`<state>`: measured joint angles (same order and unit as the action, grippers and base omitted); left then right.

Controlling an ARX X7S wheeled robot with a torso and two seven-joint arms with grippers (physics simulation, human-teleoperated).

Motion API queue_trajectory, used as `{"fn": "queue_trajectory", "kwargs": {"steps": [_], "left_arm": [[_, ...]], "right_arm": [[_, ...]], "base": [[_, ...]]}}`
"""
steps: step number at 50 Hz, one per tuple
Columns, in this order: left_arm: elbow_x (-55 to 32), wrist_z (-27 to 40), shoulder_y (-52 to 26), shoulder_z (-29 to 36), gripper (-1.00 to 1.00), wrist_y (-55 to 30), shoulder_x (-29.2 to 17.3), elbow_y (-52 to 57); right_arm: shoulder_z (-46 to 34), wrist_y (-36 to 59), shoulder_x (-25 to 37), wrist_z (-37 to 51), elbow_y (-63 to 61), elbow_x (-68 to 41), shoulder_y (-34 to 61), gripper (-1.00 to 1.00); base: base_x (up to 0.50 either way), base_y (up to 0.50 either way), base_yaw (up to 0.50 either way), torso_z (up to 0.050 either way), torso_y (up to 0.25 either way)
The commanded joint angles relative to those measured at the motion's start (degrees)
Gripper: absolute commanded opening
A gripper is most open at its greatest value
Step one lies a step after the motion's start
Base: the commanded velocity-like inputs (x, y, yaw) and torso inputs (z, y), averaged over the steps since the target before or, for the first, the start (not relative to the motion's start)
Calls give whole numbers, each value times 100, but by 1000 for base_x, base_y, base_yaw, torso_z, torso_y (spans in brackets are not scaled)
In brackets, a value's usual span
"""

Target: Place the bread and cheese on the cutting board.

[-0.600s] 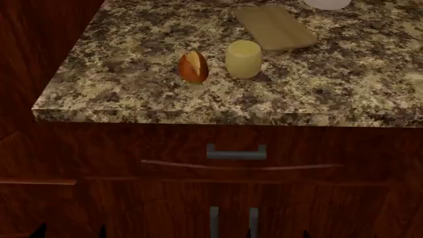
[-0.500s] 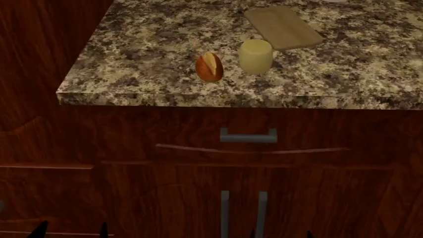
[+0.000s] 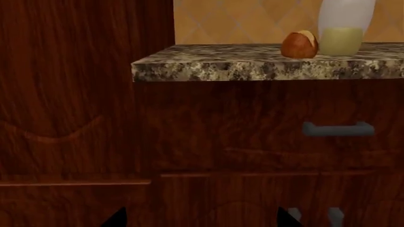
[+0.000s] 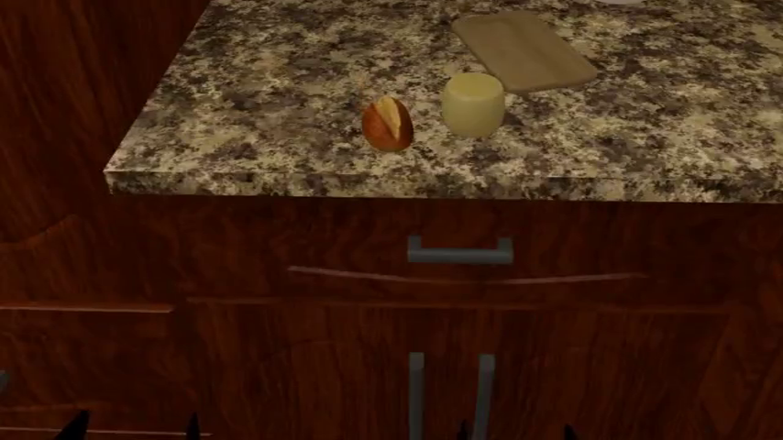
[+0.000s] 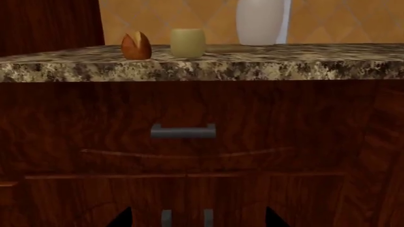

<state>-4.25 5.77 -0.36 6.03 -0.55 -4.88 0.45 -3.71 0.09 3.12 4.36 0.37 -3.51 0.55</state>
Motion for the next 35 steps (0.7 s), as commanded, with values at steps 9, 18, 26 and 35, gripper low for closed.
{"fn": "queue_trajectory", "kwargs": {"steps": [9, 18, 26, 35], "left_arm": [[-332, -364, -120, -390, 100, -849, 187, 449], [-831, 3, -452, -166, 100, -3511, 45, 3141], [-1492, 285, -1195, -558, 100, -5586, -180, 4653], [-1928, 400, -1459, -1009, 100, -6115, -61, 4831]], "right_arm": [[0, 670, 26, -86, -427, 0, 20, 100], [20, 3200, 269, 146, -3032, -187, 343, 100], [287, 5088, 405, 306, -4758, -516, 1046, 100], [265, 5729, 524, 310, -4986, -645, 1417, 100]], "base": [[0, 0, 0, 0, 0], [0, 0, 0, 0, 0], [0, 0, 0, 0, 0], [0, 0, 0, 0, 0]]}}
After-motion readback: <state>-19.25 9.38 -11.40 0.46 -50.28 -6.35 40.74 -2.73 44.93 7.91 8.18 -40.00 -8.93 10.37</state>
